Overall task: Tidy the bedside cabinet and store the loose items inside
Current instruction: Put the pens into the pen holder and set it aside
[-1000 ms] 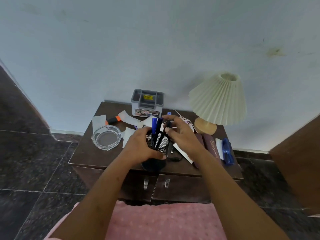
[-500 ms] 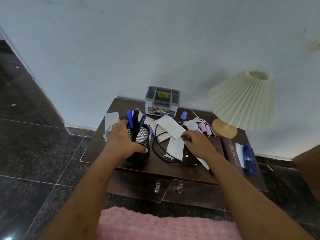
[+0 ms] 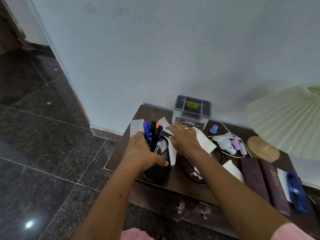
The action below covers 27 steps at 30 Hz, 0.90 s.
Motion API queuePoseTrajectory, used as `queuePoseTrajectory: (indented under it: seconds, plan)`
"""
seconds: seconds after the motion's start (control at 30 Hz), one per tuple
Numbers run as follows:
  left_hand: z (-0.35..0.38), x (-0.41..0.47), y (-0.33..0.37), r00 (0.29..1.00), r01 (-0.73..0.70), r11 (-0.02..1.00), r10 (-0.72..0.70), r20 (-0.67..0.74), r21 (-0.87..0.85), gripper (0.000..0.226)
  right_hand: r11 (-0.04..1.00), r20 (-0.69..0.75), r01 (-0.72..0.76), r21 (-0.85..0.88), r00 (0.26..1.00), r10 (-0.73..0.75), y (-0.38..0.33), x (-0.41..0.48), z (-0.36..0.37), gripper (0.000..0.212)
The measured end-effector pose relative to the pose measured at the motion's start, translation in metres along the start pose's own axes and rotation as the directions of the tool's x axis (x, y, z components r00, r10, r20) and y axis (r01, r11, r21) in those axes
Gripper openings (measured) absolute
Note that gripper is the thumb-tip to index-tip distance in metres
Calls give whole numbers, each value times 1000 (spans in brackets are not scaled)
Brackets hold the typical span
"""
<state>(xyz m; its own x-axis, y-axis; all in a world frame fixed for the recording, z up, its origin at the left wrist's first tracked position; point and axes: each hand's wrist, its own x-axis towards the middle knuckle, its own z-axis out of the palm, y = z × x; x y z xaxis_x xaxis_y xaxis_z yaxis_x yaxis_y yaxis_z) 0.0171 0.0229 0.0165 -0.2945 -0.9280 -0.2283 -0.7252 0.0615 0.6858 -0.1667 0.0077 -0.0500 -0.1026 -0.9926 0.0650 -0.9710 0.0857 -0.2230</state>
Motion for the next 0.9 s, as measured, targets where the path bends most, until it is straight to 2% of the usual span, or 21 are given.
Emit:
queuePoseTrajectory:
  seconds: [0.13,0.27,0.3,0.43,0.5,0.57,0.6,0.63,0.67,0.73,0.8,0.83,0.87,0.9]
  plan:
    - [-1,4,-1,1000,-21,998,21,-13,-61,87,989,80,122,-80,990,-116,-23,43,3,36]
    - [0,6,0,999,-33,996,34,5,-79,90,987,245,136,-80,963,-113,-35,62,-6,20]
    - [0,7,-1,999,-33,995,34,5,-90,90,988,230,128,-89,968,-104,-37,63,-5,16]
    - [-4,7,-4,999,-38,993,37,-9,-108,86,965,124,146,-216,985,-121,-38,67,4,21]
    - [-6,7,-5,999,-41,990,39,-23,-131,84,989,105,54,-136,994,-40,-39,69,3,22]
    - [-6,6,-4,998,-55,987,50,-38,-152,83,994,9,-74,83,997,73,-37,68,-4,25]
    - [-7,5,-2,997,-67,985,61,-43,-158,84,961,-39,-119,249,990,133,-36,65,-12,26]
    - [-7,4,-1,996,-79,983,73,-45,-163,85,884,-68,-139,446,980,188,-36,61,-22,26]
    - [-7,3,1,995,-90,982,83,-47,-167,88,757,-77,-135,639,968,238,-36,55,-33,25]
    - [-7,1,3,993,-117,979,110,-52,-166,95,452,-58,-109,885,938,342,-32,39,-59,20]
    - [-6,-2,6,987,-155,975,147,-60,-162,100,175,9,-77,982,934,357,-28,18,-87,19]
    - [-5,-3,8,984,-172,972,164,-65,-160,101,73,26,-53,996,944,328,-27,6,-99,18]
    - [-4,-4,10,981,-187,969,178,-71,-160,102,27,19,-28,999,958,287,-27,-6,-108,17]
    - [-3,-5,11,979,-200,966,190,-78,-163,103,35,-3,-6,999,970,244,-28,-18,-115,19]
